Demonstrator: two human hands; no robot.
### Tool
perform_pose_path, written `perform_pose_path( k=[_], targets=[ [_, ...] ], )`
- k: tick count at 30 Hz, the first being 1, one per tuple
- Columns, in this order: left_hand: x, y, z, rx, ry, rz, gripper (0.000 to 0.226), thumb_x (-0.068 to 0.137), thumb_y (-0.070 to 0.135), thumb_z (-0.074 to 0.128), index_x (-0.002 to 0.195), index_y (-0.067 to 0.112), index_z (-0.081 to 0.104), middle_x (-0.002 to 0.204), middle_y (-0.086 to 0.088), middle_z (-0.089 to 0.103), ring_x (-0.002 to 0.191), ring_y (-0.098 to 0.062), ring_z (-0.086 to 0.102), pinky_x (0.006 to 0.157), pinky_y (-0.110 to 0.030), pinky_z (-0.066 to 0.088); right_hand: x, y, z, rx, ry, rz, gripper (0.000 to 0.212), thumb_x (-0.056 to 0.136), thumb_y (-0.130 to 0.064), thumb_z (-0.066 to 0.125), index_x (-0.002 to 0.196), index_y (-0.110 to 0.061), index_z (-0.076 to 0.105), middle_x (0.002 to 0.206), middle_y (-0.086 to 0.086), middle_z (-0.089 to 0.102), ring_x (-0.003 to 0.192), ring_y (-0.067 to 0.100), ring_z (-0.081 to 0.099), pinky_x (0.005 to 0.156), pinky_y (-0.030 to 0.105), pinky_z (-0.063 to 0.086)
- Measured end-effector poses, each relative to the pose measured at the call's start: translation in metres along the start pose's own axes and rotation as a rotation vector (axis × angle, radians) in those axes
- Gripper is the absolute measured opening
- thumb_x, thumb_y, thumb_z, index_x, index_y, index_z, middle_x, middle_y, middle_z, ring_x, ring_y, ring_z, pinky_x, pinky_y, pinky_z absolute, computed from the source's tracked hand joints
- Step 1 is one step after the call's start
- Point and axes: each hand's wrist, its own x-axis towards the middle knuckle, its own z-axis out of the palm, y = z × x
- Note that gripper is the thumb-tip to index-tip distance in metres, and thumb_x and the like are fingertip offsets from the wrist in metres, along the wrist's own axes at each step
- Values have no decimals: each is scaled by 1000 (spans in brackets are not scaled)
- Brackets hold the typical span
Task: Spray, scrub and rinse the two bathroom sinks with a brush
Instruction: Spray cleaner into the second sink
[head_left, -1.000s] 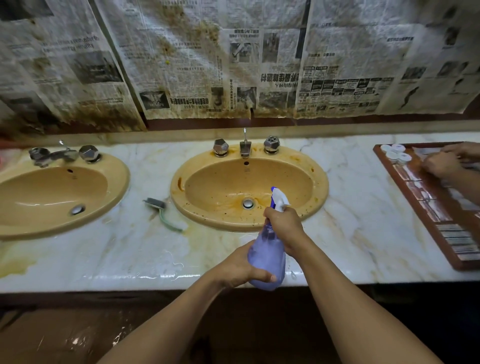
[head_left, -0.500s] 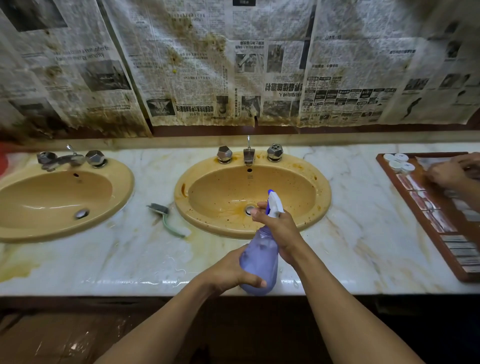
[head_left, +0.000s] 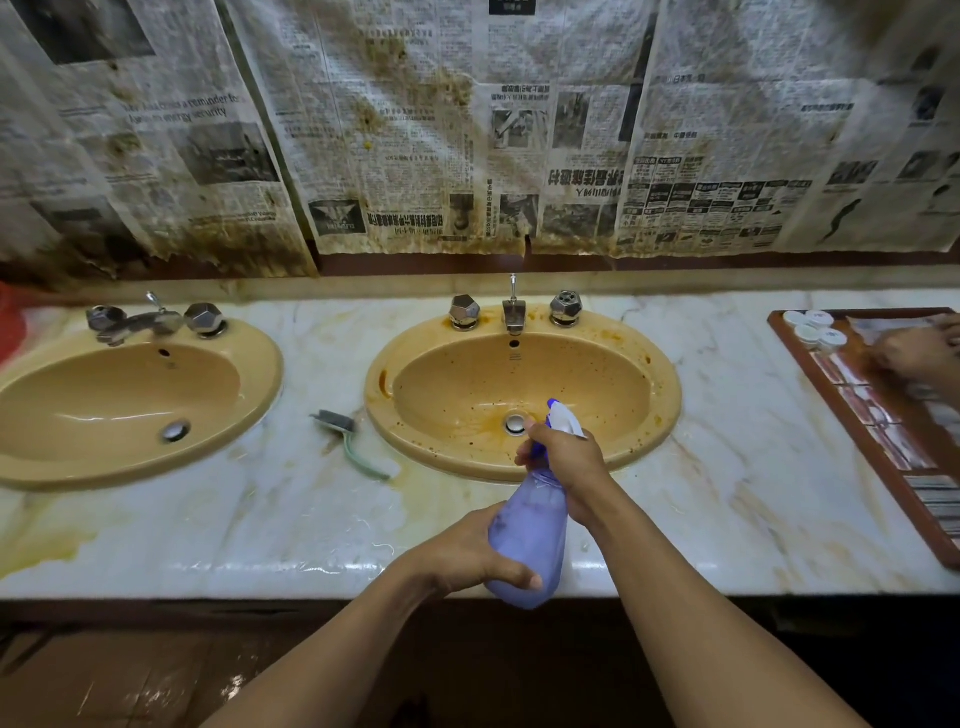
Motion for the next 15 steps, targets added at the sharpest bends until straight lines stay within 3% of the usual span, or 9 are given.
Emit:
perform_pose_path(
  k=[2, 4, 6, 7, 9, 12, 15],
  targets=[
    [-1, -3, -2, -13, 1, 9, 67, 75, 19, 89, 132, 35, 58, 124, 16, 69, 116, -2, 63, 100, -26, 53, 4, 1, 6, -74, 53, 43, 18, 93, -25, 67, 110, -26, 61, 64, 8, 65, 64, 21, 60, 72, 34, 51],
    [-3, -4, -7, -18, -2, 13, 64, 76, 18, 88, 129, 36, 57, 123, 18, 67, 116, 0, 61, 95, -21, 52, 7, 3, 14, -143, 111, 58, 8, 89, -28, 66, 94, -27, 61, 61, 5, 65, 65, 20, 58, 75, 35, 51],
    [-4, -7, -13, -25, 4, 19, 71, 71, 24, 90, 132, 36, 57, 126, 17, 67, 119, -3, 60, 100, -25, 52, 7, 6, 21, -177, 138, 45, 6, 89, -30, 68, 88, -27, 63, 65, 6, 70, 67, 20, 62, 78, 36, 54],
    [-6, -8, -17, -25, 15, 16, 78, 66, 29, 90, 136, 35, 55, 128, 17, 65, 122, -5, 59, 103, -29, 51, 8, 8, 24, -172, 122, 29, 8, 90, -32, 71, 93, -24, 67, 74, 9, 74, 70, 20, 65, 79, 36, 55],
    [-10, -11, -24, -25, 33, 13, 82, 62, 31, 90, 137, 35, 55, 129, 18, 65, 122, -3, 59, 104, -29, 50, 9, 10, 31, -178, 39, 14, 35, 91, -39, 74, 114, -13, 67, 95, 9, 73, 78, 17, 63, 74, 30, 52],
    [-16, -21, -37, -38, 30, 9, 70, 67, 23, 90, 130, 33, 61, 121, 18, 71, 114, -1, 64, 97, -25, 53, 7, 9, 42, -172, -61, 33, 47, 93, -39, 73, 133, -31, 50, 102, 2, 55, 80, 12, 54, 57, 17, 47],
    [-21, -29, -48, -44, 36, -5, 64, 74, 16, 88, 129, 33, 61, 121, 17, 72, 113, -1, 65, 99, -25, 54, 9, 18, 56, -166, -88, 3, 47, 94, -27, 73, 136, -19, 53, 103, 16, 63, 88, 20, 66, 68, 26, 49]
  ],
)
